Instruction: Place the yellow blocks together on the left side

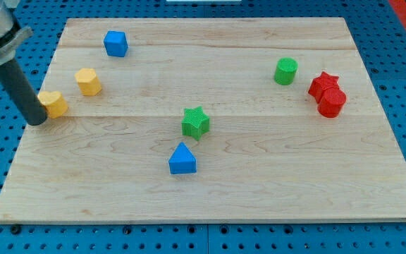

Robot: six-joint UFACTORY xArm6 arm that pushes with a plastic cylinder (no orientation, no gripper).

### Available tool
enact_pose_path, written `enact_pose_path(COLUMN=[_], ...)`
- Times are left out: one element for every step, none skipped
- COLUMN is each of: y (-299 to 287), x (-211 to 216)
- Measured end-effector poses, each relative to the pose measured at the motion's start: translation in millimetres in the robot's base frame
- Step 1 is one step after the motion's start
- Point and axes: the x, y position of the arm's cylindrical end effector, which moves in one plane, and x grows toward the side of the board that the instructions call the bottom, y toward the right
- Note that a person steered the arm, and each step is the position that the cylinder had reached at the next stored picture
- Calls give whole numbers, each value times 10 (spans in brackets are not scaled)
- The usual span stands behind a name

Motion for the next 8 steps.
enact_pose_path(y=[71,280,429,59,-148,-197,-197,-197], x=[-74,-398,-582,-588,-617,-621,-622,-627])
